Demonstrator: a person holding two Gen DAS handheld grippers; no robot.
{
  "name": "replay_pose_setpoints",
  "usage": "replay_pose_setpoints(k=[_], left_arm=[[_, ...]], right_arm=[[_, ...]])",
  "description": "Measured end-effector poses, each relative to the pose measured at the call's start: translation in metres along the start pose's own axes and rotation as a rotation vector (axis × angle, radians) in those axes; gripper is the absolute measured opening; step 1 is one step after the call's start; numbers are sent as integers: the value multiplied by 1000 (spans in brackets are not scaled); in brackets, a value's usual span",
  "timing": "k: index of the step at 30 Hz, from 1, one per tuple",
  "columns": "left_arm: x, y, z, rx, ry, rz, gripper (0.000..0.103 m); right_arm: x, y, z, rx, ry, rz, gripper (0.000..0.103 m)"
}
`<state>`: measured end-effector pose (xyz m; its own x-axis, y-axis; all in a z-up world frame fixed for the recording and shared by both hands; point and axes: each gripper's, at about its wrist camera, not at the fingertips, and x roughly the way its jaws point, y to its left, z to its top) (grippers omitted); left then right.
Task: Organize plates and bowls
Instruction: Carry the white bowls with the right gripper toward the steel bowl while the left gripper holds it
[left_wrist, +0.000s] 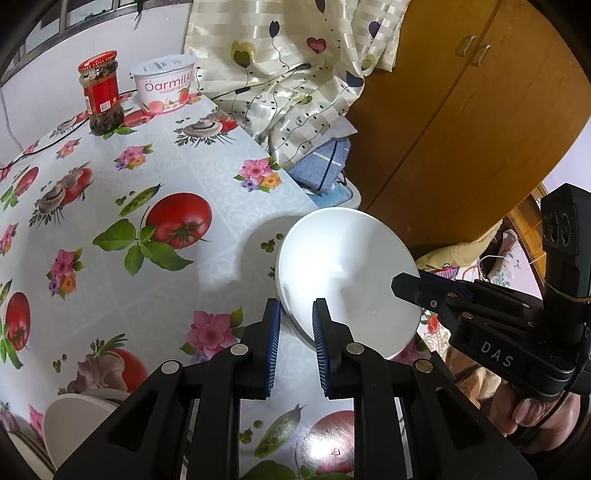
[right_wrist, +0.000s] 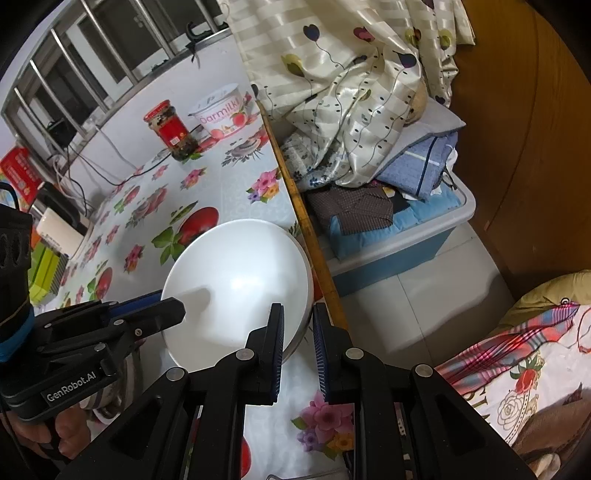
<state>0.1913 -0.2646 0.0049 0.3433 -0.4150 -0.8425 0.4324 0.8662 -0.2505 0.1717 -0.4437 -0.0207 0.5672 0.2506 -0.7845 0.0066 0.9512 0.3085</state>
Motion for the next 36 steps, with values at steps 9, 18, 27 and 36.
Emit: replay_pose_setpoints(k=[9, 18, 27, 36], left_arm=[[-10, 0, -1, 5, -23, 13, 19], [-27, 0, -2, 7, -63, 19, 19], [-49, 7, -7, -3, -104, 24, 19], [-78, 19, -18, -24, -155, 31, 19]], right_arm=[[-10, 6, -2, -11, -18, 5, 16], [-29, 18, 2, -30, -50, 10, 16], [-45, 38, 5, -60, -77, 16, 16], [-60, 67, 6, -105, -102, 22, 16]])
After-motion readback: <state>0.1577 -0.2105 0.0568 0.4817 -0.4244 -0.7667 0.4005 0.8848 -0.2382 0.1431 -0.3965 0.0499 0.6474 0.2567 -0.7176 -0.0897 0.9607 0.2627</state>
